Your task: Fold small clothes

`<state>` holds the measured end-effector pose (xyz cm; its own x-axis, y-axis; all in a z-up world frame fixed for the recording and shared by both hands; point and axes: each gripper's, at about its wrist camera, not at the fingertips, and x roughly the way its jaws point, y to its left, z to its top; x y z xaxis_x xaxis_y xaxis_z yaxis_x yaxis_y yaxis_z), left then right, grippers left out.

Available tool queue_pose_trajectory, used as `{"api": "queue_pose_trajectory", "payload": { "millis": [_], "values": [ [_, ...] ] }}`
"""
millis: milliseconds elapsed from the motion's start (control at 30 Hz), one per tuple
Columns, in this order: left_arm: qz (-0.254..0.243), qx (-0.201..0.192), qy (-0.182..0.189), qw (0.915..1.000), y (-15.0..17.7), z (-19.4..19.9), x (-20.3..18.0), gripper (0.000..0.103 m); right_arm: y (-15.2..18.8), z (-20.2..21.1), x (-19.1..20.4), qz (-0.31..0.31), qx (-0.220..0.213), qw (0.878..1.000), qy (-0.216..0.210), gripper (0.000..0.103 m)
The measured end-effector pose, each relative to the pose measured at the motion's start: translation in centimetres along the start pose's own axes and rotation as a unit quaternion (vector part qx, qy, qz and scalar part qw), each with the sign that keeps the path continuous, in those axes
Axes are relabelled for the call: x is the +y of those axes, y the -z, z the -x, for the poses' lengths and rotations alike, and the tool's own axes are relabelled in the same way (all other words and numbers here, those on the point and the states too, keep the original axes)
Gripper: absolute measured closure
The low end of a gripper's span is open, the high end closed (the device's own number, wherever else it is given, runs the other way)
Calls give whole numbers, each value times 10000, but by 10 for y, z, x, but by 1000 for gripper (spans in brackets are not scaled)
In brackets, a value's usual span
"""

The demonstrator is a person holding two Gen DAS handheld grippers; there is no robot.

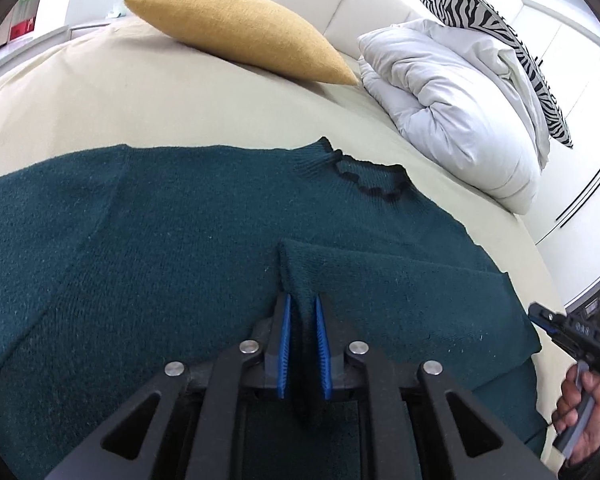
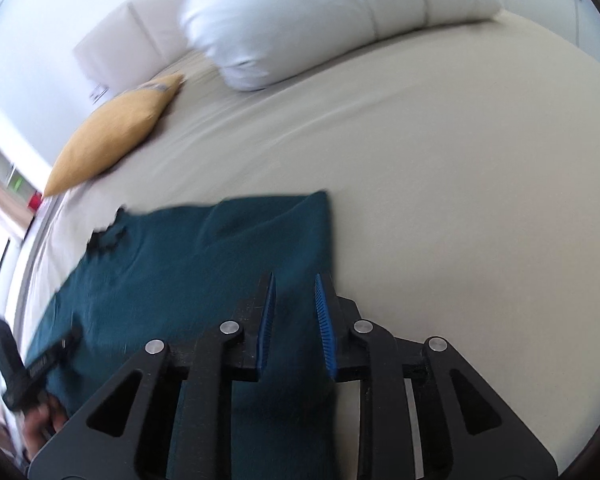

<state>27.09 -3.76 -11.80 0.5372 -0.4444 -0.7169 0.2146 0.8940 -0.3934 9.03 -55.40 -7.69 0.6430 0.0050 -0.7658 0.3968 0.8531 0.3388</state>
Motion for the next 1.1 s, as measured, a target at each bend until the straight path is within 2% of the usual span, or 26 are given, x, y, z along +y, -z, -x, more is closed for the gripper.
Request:
{"api": "queue_pose_trajectory", "payload": {
  "millis": [67,133,233,267,300,367,400,467,500,600,633,667,733,767,800,867,900,967,1000,1033,1067,1100],
  "values": [
    [29,-19,30,10000,1,0,2,88,20,-12,10,543,370,9971,386,83],
    [64,-26,71,10000,1,0,4,87,28,-11,2,627,253,9972,307,84],
    [122,-35,164,9998,2,0,8,87,23,3,-22,69,267,9987,427,83],
    [143,-41,188,9997,3,0,9,87,21,8,-27,-36,225,9980,593,83],
    [151,-50,200,9997,3,0,10,87,19,17,-29,-95,99,9963,846,78],
    [150,-62,208,9997,3,0,9,87,19,29,-25,-103,-71,9982,586,78],
    [145,-63,201,9997,3,0,9,86,20,33,-16,4,-143,9992,383,78],
    [139,-65,194,9997,3,0,8,87,24,34,3,353,-211,9988,270,78],
    [149,-60,201,9997,3,0,9,87,28,30,11,524,-181,9982,242,78],
    [230,19,265,9994,3,2,10,87,38,-4,18,752,410,9955,412,79],
    [272,62,302,9992,4,5,11,86,40,-4,15,843,237,9955,364,79],
    [306,101,307,9990,5,10,12,84,40,0,13,818,187,9959,346,79],
    [343,104,310,9989,9,25,13,70,38,20,5,429,81,9966,694,76],
    [394,67,316,9987,12,38,16,58,35,29,0,273,-20,9972,692,76],
    [466,-17,305,9984,16,55,20,44,35,44,-4,110,-174,9983,553,76],
    [623,-235,260,9974,24,86,34,29,38,71,0,0,-447,9982,389,76],
    [735,-346,276,9963,29,103,45,28,44,91,6,53,-587,9978,313,76],
    [1118,-534,334,9917,40,141,81,28,48,108,19,148,-677,9976,78,74],
    [1337,-636,320,9885,45,157,100,28,55,119,31,231,-675,9973,-148,61],
    [1752,-812,281,9808,53,180,130,28,61,126,38,262,-693,9968,-287,45],
    [2123,-960,257,9721,60,197,156,28,68,132,47,281,-744,9958,-450,41],
    [2573,-1161,201,9591,70,218,186,28,77,139,56,297,-782,9943,-654,40]
  ]
}}
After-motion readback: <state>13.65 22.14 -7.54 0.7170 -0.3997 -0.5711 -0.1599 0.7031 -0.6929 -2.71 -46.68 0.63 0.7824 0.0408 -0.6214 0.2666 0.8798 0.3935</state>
